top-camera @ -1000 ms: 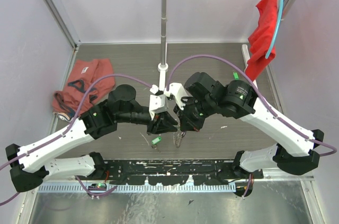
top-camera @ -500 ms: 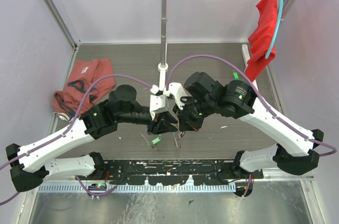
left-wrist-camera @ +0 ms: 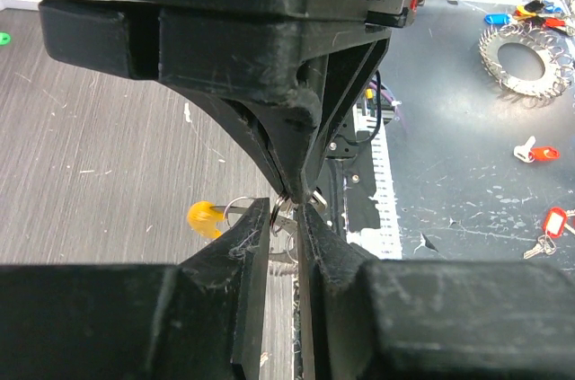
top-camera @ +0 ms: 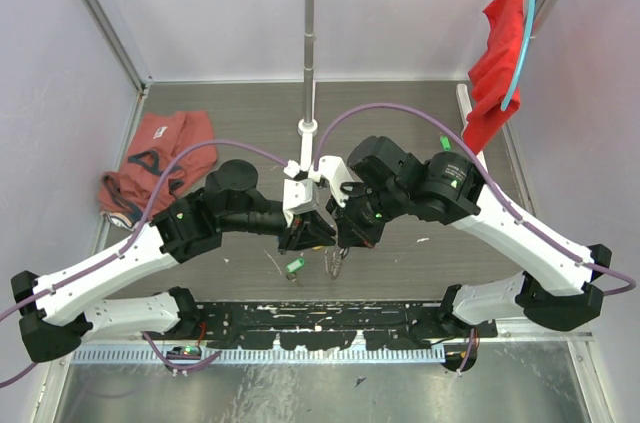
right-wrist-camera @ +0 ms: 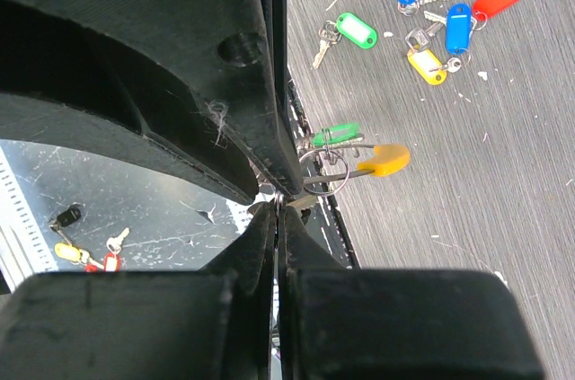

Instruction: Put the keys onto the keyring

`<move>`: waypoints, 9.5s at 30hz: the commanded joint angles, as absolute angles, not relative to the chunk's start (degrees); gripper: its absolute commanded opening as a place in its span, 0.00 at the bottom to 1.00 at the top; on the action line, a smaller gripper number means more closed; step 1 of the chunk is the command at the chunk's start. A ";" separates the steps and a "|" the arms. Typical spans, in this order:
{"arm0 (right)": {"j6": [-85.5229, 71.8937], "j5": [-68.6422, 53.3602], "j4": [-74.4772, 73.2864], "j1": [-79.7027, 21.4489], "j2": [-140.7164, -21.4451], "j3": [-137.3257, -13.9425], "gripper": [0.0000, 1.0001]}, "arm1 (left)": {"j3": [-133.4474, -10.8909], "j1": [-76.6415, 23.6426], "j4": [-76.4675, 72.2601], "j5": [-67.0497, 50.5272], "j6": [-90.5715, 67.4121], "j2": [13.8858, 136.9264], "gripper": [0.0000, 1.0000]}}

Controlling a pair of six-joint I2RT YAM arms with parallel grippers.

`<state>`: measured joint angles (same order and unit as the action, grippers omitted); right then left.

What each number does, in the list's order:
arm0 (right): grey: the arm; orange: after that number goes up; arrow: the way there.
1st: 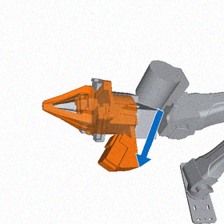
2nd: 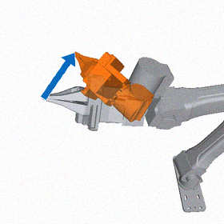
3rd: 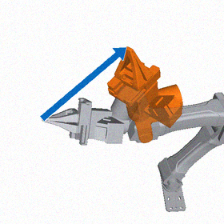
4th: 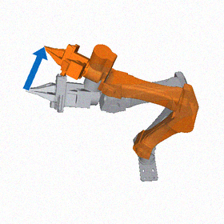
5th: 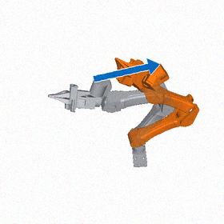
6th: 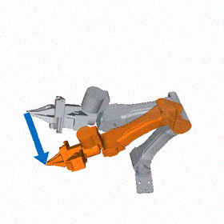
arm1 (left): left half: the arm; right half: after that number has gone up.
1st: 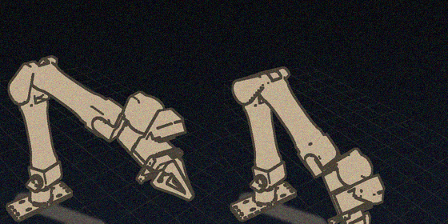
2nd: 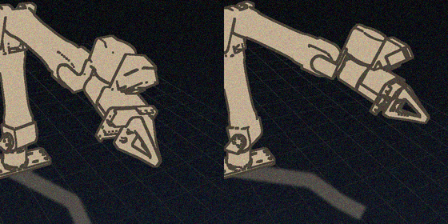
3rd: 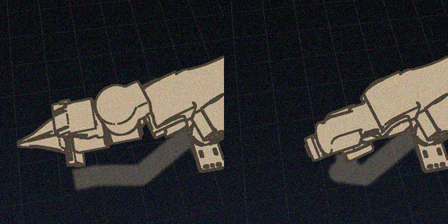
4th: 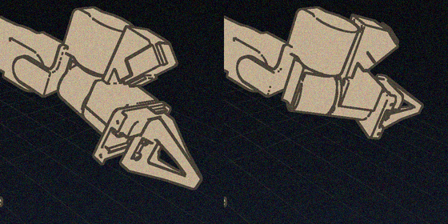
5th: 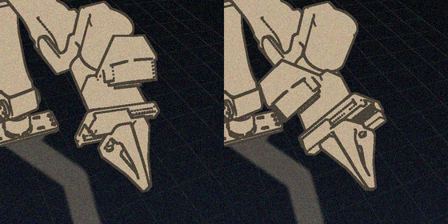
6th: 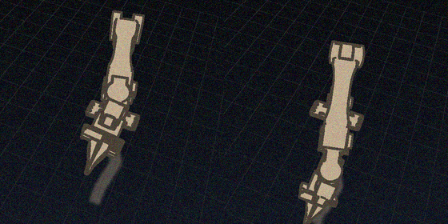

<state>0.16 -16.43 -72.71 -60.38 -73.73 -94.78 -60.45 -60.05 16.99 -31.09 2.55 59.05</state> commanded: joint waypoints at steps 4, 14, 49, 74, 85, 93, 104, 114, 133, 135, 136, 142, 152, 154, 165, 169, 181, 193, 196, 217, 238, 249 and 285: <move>-0.19 -16.93 -67.49 -60.69 -70.93 -94.63 0.01 | -62.83 -60.30 16.59 -31.29 2.20 59.68 0.26; -0.88 -16.45 -66.56 -60.69 -70.22 -94.13 0.01 | -63.02 -60.45 16.76 -31.20 2.28 60.03 0.26; -17.38 -7.09 -16.97 -60.67 -45.47 -65.24 0.34 | -48.27 -60.39 -7.27 -15.78 -13.51 44.35 0.00; -30.89 -4.51 7.42 -60.66 -40.34 -51.24 0.33 | -43.94 -60.43 -19.03 -11.95 -19.32 40.58 0.00; -21.05 -14.07 5.68 -60.64 -42.90 -54.92 0.33 | -43.07 -60.40 -24.01 -12.44 -22.57 40.81 0.00; -21.41 -15.76 7.53 -60.68 -43.38 -54.55 0.28 | -43.07 -60.36 -25.69 -13.53 -23.64 41.88 0.00; -21.19 -15.04 7.69 -60.62 -43.22 -54.61 0.24 | -43.42 -60.39 -25.65 -14.41 -23.82 42.78 0.00; -21.01 -14.99 7.33 -60.65 -43.37 -54.77 0.16 | -43.24 -60.41 -25.66 -14.80 -23.91 43.13 0.00; -7.28 -14.44 -19.08 -60.68 -45.83 -69.05 0.01 | -46.61 -60.41 -13.36 -15.66 -20.03 40.61 0.27; -5.29 -14.29 -24.78 -60.65 -47.14 -72.31 0.01 | -48.59 -60.46 -9.32 -15.64 -17.72 40.29 0.33; -4.36 -14.28 -27.30 -60.69 -47.89 -73.98 0.01 | -49.81 -60.39 -6.82 -15.64 -15.83 40.32 0.35; -0.63 -13.92 -41.93 -60.65 -52.90 -82.93 0.01 | -56.72 -60.41 4.73 -17.02 -8.20 43.28 0.43; 2.59 -13.10 -55.82 -60.64 -59.81 -91.88 0.01 | -64.15 -60.41 14.23 -23.61 0.14 51.02 0.53; 3.31 -13.52 -57.50 -60.68 -60.85 -92.94 0.01 | -65.01 -60.41 15.73 -24.53 1.49 51.88 0.54; 6.76 -17.25 -61.11 -60.67 -62.92 -93.78 0.01 | -67.76 -60.38 18.39 -29.30 2.55 55.68 0.50; 7.38 -18.90 -60.76 -60.68 -63.66 -93.68 0.01 | -68.53 -60.38 18.09 -30.61 2.33 57.11 0.46; 7.36 -19.92 -58.80 -60.69 -63.68 -92.80 0.01 | -69.09 -60.38 18.76 -32.50 2.54 59.36 0.35; 7.29 -20.39 -58.79 -60.67 -63.90 -92.37 0.01 | -69.09 -60.43 18.69 -32.79 2.72 59.48 0.22; 7.30 -20.48 -58.65 -60.65 -64.02 -92.37 0.01 | -69.14 -60.42 18.81 -32.78 2.66 59.33 0.20; 1.36 -14.64 -46.41 -60.66 -54.71 -86.15 0.27 | -65.39 -60.43 13.66 -30.55 -1.65 54.91 0.00; -10.40 -15.73 -28.25 -60.69 -48.13 -72.63 0.36 | -61.79 -60.47 8.26 -28.12 -5.19 51.59 0.00; -9.37 -15.65 -32.51 -60.65 -48.39 -73.96 0.30 | -62.13 -60.40 8.70 -27.43 -4.66 51.40 0.00; -8.70 -12.81 -38.24 -60.66 -50.33 -76.73 0.01 | -62.13 -60.39 8.71 -27.06 -4.20 50.78 0.00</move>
